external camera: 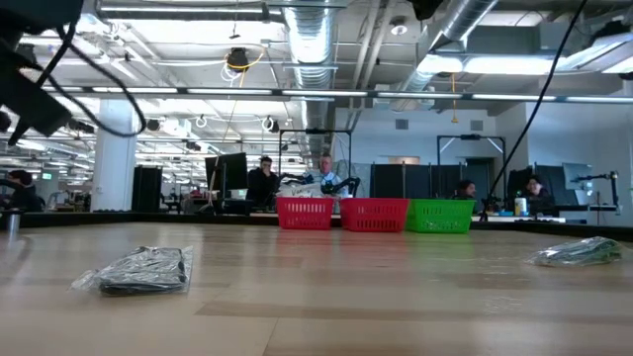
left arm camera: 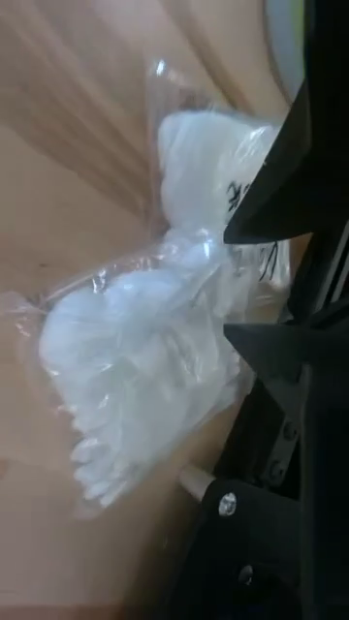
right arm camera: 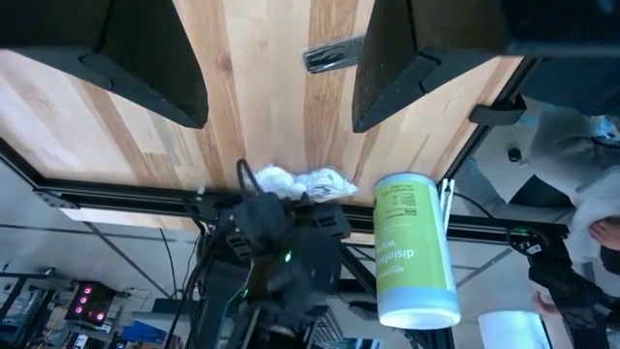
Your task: Pick & Place Travel size toiletries
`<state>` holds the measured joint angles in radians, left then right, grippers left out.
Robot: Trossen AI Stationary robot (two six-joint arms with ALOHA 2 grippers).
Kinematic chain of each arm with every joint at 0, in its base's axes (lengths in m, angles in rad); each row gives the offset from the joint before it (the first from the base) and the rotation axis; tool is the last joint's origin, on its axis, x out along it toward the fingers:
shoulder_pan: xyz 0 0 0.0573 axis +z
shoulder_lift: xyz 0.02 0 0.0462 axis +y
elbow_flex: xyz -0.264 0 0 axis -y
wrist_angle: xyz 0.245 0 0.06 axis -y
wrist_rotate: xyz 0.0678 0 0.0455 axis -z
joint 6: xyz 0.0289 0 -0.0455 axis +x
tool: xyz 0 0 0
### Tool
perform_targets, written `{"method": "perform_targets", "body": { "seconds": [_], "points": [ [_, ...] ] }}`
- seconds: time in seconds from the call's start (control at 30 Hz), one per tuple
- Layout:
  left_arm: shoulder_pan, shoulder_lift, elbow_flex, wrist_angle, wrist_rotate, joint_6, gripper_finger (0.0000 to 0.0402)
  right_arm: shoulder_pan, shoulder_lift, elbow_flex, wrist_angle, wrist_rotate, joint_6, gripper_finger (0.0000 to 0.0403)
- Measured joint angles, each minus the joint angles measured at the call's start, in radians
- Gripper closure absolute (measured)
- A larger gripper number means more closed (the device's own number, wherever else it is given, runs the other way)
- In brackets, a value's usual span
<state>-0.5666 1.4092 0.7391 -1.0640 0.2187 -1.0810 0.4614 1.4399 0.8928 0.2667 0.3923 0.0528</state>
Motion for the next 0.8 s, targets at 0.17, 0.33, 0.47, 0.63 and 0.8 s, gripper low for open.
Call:
{"method": "perform_targets", "body": {
  "seconds": [0.17, 0.33, 0.47, 0.63, 0.8],
  "points": [
    [-0.017, 0.07, 0.0, 0.033, 0.024, 0.001, 0.0283, 0.0, 0.0, 0.0, 0.0, 0.0, 0.0, 0.0155],
    [-0.042, 0.129, 0.0, 0.147, 0.026, 0.023, 0.0284, 0.0, 0.0, 0.0, 0.0, 0.0, 0.0, 0.0155],
    [-0.045, 0.177, 0.002, 0.206, 0.032, 0.05, 0.0284, 0.0, 0.0, 0.0, 0.0, 0.0, 0.0, 0.0155],
    [-0.028, 0.198, 0.003, 0.226, -0.028, 0.1, 0.0284, 0.0, 0.0, 0.0, 0.003, 0.0, 0.0, 0.0155],
    [0.015, 0.191, 0.004, 0.25, -0.126, 0.172, 0.0284, 0.0, 0.0, 0.0, 0.003, 0.0, 0.0, 0.0155]
  ]
}}
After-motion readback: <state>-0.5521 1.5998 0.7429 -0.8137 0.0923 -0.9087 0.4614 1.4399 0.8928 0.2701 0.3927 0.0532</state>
